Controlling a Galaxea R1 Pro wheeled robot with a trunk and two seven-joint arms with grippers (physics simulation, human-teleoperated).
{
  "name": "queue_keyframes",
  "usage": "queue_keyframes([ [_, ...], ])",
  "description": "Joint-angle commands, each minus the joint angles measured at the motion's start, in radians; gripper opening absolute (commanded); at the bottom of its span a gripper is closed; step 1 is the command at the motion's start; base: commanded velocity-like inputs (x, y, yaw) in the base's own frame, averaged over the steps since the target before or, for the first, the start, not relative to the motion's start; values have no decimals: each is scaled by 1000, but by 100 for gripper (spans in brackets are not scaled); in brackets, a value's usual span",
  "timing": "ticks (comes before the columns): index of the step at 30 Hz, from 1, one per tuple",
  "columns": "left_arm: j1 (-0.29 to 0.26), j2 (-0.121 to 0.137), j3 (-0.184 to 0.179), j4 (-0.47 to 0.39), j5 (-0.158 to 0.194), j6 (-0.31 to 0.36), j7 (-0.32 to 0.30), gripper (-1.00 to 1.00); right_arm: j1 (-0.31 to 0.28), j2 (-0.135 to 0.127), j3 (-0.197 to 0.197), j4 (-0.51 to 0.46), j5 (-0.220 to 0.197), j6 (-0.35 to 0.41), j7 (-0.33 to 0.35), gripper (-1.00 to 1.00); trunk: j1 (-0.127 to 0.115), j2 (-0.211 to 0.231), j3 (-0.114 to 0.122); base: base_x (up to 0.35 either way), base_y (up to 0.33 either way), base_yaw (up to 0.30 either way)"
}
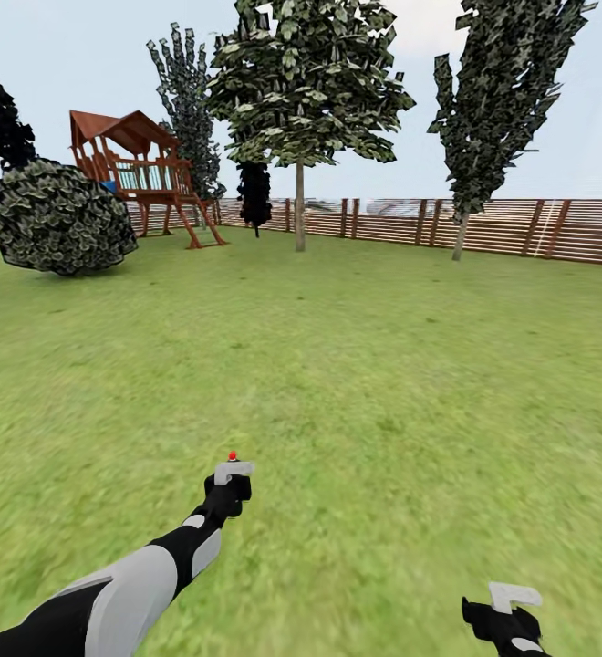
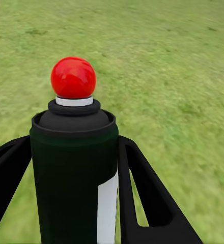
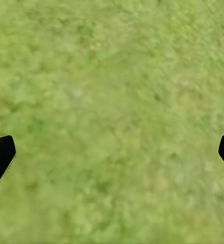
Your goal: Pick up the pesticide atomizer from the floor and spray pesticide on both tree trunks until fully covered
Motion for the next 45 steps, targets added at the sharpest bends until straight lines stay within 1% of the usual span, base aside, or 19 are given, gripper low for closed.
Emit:
queue_keyframes([
  [1,0,0,0,0,0,0,0,-100,0,1,0,0,0,0,0,100,0,0,0,350,0,0],
  [45,0,0,0,0,0,0,0,-100,1,3,0,0,0,0,0,100,0,0,0,350,0,0],
])
